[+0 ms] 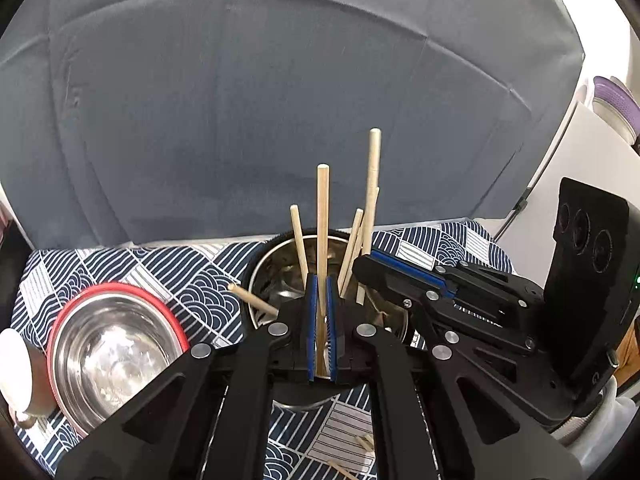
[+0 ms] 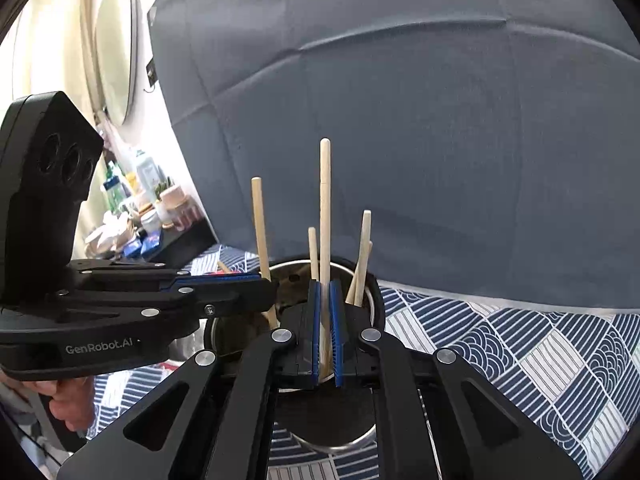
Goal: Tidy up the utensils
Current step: 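Lower the chopsticks into the black holder and open both tools, then move both tools back down to the remaining chopsticks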
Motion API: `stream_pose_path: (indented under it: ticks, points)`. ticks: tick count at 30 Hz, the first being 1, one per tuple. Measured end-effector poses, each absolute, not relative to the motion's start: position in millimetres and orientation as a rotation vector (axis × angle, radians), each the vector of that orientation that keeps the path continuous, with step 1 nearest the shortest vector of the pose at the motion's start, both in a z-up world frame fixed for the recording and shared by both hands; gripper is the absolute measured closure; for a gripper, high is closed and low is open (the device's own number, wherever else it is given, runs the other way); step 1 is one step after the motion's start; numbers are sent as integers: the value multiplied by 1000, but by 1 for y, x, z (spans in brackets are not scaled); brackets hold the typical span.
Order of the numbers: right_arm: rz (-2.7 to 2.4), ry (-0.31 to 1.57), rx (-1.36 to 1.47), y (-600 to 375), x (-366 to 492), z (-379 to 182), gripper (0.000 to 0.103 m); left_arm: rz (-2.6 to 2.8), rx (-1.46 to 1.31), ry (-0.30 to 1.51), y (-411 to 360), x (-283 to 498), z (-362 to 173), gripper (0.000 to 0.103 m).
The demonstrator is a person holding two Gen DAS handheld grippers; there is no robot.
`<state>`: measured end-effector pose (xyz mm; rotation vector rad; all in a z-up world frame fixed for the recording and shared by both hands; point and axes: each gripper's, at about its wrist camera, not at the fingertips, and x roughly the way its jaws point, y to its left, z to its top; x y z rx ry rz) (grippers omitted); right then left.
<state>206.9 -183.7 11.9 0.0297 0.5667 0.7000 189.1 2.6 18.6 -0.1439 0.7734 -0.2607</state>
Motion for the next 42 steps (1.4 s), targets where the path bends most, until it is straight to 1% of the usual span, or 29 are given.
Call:
stream_pose_path:
  ticks: [3,11,13,14,16,18,20,22,23,24,25,26,27,28,29,34,42]
  points:
    - [690,577,23,-185,204,10,95,-249,-137,783,2,186,19,98]
    - [662,557,3,-191,198,21,95,-225,-165,760,12,177,29,98]
    - [655,545,4,-194,196,28,94,-210,-170,750,16,175,36,95]
    - [649,540,1,-195,195,31,94,-203,-172,747,19,174,39,92]
    - [636,527,1,-199,192,40,79,-184,-173,737,24,169,47,79]
    - [624,506,8,-204,189,48,73,-162,-169,724,27,166,52,59]
    - [611,498,12,-208,186,56,67,-111,-150,720,29,161,59,50]
    - [597,492,15,-212,183,61,56,-95,-151,725,31,159,62,40]
    - [582,489,15,-215,180,65,52,-91,-154,731,33,156,63,27]
    - [569,487,17,-217,179,67,41,-81,-151,735,34,153,64,18]
    - [549,488,21,-220,177,69,30,-73,-146,735,34,151,65,16]
    - [533,485,25,-223,174,71,28,-67,-139,732,35,147,65,15]
    - [524,484,28,-226,172,72,24,-61,-134,737,35,144,65,10]
    - [518,488,31,-227,171,72,18,-55,-135,743,35,142,64,9]
    - [509,495,33,-230,170,72,18,-50,-138,750,36,140,62,7]
    - [454,554,37,-244,164,61,17,-31,-149,803,37,131,45,6]
    - [430,674,-6,-259,149,23,16,-34,-182,912,25,114,2,6]
